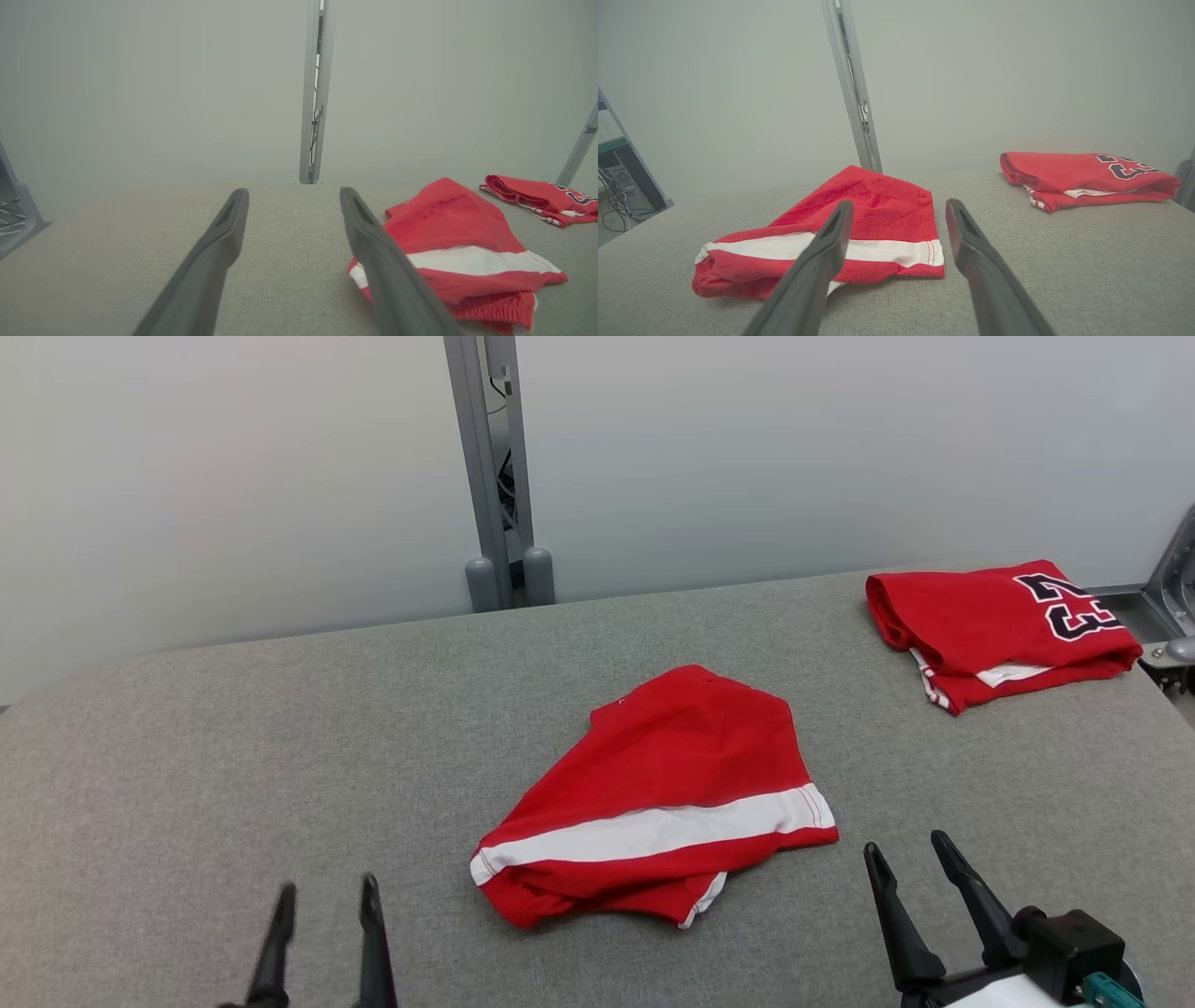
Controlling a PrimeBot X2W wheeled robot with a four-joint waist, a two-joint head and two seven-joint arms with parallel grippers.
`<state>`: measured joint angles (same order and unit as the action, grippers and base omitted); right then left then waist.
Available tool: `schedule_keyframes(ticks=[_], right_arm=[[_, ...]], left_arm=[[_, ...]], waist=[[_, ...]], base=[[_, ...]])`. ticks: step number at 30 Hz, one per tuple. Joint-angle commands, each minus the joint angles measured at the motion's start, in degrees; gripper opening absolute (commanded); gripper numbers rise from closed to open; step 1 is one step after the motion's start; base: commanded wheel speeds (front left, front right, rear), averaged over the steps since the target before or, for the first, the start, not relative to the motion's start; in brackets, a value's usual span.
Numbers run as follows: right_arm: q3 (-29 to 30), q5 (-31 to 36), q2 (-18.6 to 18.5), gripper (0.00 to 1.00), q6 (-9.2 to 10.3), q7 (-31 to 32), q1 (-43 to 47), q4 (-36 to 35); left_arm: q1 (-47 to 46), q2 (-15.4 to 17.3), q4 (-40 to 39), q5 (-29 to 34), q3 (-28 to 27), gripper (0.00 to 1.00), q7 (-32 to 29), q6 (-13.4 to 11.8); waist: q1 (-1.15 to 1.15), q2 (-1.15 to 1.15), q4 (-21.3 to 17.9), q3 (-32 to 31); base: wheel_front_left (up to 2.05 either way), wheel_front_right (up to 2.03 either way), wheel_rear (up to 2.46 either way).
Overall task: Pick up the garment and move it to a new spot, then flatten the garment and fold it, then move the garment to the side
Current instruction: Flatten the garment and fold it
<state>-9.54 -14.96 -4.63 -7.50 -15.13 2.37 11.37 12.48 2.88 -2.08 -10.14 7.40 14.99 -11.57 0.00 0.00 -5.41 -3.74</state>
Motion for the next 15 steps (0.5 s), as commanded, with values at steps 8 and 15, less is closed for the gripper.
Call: schedule_keyframes(ticks=[8, 15], right_arm=[[0.3, 0.6, -1.2, 1.00, 0.02, 0.0, 1.6, -0.1], [0.6, 0.9, -1.2, 1.00, 0.02, 0.0, 1.8, -0.5]], left_arm=[[0.2, 0.2, 7.3, -3.8, 1.0, 1.00, 0.2, -0.1], [-0.5, 0.2, 7.3, -2.8, 1.3, 1.00, 0.2, -0.3]], waist=[[0.00, 0.00, -0.1, -0.1], [0.00, 0.00, -0.1, -0.1]], base=[[0.00, 0.00, 0.00], [0.00, 0.00, 0.00]])
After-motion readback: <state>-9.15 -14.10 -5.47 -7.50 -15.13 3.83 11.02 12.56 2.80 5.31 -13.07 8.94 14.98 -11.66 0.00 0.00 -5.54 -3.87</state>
